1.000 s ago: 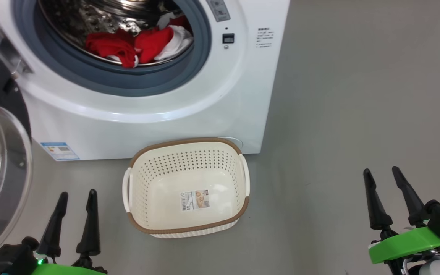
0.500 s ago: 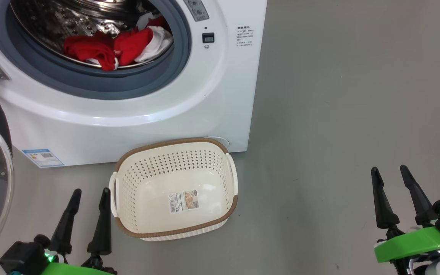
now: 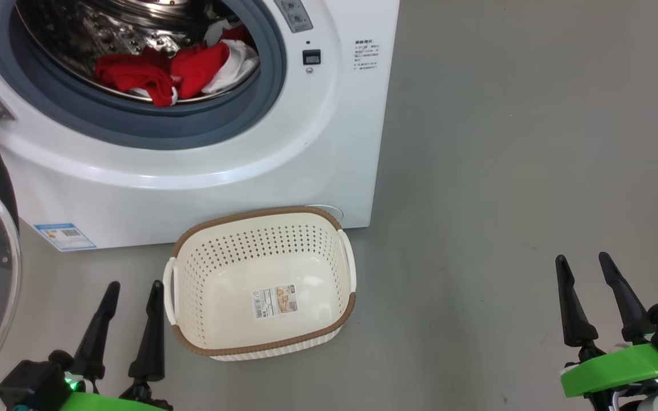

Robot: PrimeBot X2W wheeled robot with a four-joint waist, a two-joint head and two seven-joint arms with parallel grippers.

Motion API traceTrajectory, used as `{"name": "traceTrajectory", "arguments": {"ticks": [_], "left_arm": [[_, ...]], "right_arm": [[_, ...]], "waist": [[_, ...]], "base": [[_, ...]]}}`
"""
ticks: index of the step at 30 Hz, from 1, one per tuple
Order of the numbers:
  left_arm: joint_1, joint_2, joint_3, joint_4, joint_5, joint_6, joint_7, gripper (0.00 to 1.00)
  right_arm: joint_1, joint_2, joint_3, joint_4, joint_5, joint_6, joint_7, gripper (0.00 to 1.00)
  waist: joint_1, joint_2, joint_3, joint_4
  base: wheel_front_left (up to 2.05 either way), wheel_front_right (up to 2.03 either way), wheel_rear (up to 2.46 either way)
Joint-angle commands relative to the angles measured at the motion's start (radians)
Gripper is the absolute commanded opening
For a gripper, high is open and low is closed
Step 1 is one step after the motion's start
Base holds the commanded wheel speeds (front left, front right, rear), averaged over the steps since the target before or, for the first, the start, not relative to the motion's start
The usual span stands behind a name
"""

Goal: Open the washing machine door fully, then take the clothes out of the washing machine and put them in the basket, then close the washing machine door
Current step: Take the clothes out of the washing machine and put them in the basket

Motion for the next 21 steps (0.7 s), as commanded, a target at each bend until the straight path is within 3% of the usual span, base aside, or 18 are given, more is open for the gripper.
{"name": "traceTrajectory", "arguments": {"ticks": [1,21], "left_arm": [[-0.021,0.018,0.028,-0.030,0.008,0.001,-0.005,1.00],[-0.029,0.015,0.020,-0.033,-0.010,0.001,-0.005,1.00]], "right_arm": [[-0.009,-0.016,0.019,-0.027,-0.006,0.007,-0.006,1.00],[-0.016,-0.018,0.029,-0.030,-0.006,0.007,-0.006,1.00]], "waist": [[0.0000,-0.0001,0.000,0.001],[0.0000,-0.0001,0.010,0.013]], "base": [[0.00,0.00,0.00],[0.13,-0.14,0.01]]}}
